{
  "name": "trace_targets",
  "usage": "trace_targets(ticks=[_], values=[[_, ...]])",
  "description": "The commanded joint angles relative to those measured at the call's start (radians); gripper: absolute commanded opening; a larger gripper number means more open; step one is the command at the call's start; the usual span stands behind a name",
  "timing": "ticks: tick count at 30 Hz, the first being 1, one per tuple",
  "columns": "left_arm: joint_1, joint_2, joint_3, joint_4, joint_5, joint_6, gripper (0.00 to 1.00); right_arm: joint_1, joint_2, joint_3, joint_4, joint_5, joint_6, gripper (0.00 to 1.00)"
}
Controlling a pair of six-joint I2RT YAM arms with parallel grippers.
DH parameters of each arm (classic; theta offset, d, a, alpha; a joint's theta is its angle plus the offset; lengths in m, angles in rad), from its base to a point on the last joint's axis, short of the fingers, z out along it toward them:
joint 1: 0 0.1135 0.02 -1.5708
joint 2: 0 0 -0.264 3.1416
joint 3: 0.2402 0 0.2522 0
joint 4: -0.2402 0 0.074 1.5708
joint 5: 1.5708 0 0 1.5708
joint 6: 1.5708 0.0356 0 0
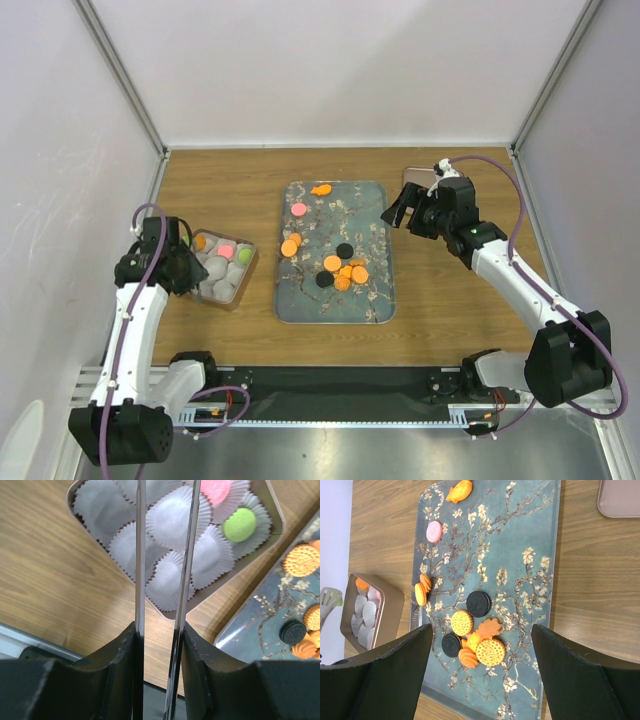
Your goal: Pack the cookies
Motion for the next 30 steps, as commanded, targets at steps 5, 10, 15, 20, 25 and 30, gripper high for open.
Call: trace_targets(ticks=[5, 10, 15, 20, 25, 30], values=[[0.062, -0.014, -0.059, 0.018, 0.033, -0.044, 0.38, -0.004, -0.006, 0.017, 0.033, -0.01, 0.007, 0.87], [0.071, -0.007, -0.073, 0.036, 0.049, -0.049, 0.38, -0.005, -0.006, 0.017, 0.033, -0.007, 0.007, 0.87], [0.073, -0.011, -0.099, 0.052, 0.055, -0.06, 0.37, -0.004, -0.008, 0.019, 0.031, -0.005, 0.005, 0.87], [0.073, -0.03, -0.116, 0.058, 0.075, -0.058, 0.36, -0.004, -0.01, 0.019, 0.03, -0.005, 0.004, 0.87], [0.073, -0.044, -0.116, 0.049, 0.081, -0.057, 0.36, -0.002, -0.01, 0.017, 0.03, -0.004, 0.004, 0.87], [0.073, -0.051, -0.111, 0.046, 0.085, -0.057, 0.36, -0.005, -0.013, 0.017, 0.028, -0.004, 0.004, 0.87]])
